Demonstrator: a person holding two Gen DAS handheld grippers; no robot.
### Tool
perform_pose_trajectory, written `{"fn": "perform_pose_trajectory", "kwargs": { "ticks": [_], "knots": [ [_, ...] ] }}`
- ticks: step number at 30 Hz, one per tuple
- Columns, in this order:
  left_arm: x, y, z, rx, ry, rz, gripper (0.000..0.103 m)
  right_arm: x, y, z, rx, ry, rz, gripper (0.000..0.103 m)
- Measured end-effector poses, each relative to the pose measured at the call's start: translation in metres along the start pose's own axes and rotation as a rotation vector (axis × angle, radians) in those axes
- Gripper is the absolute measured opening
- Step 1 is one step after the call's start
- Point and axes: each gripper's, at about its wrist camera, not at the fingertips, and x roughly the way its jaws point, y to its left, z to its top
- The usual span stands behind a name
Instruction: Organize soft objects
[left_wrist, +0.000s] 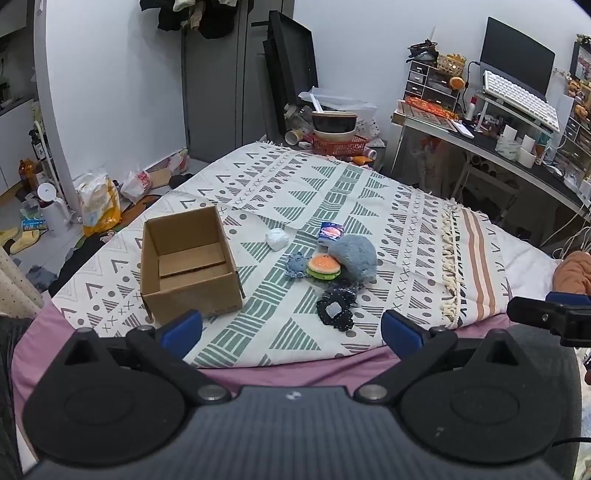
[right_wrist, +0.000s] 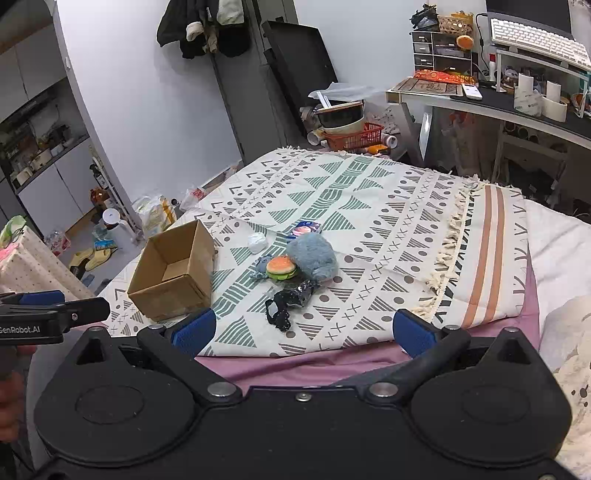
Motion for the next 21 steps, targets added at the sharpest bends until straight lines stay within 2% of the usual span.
{"fn": "perform_pose_trajectory", "kwargs": {
  "ticks": [21],
  "knots": [
    [-0.0078,-0.0085,-0.0044,0.009,-0.023,-0.003,0.102,-0.0051,0.0002,-0.0026,-0.008,-0.007,-0.010,0.103]
  ]
}}
